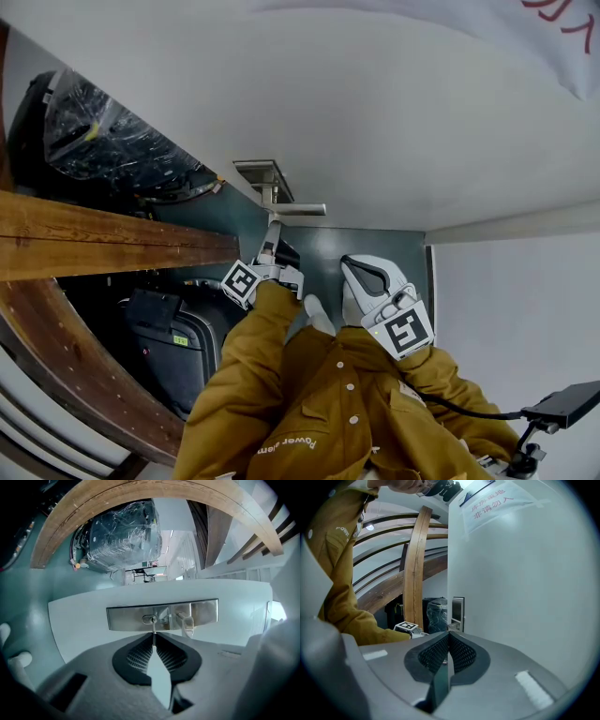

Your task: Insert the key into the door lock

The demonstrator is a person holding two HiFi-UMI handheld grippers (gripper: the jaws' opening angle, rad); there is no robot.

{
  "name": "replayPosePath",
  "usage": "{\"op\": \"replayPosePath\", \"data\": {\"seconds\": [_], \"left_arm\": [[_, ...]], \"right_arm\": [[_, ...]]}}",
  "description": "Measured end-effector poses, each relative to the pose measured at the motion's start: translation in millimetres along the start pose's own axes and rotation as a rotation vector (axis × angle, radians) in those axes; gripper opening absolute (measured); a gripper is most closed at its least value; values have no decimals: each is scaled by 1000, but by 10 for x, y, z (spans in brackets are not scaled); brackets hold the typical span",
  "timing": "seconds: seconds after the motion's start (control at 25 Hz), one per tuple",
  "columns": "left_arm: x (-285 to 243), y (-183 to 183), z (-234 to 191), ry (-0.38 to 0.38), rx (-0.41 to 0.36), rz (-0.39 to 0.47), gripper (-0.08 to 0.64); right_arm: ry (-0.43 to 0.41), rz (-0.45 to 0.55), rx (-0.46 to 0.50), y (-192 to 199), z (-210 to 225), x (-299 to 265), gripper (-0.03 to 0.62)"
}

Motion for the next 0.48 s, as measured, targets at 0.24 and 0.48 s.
{"op": "replayPosePath", "data": {"seconds": [0.24,0.48], "left_arm": [[-67,-36,-22,1,29,12,28],[-209,-93,-137,37,109,19,29]], "right_arm": [[-4,-5,2,9,-7,8,5],[-11,-6,3,27,-11,16,5]]}}
Point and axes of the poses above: the fingertips, and each gripper's own axes: x backward along the fingers, z to its right, y out of its underside, the point moved 9 cm from there along x, backward along the fingers, and after that the axes turned 6 degrees about y, right-handed, at the moved point
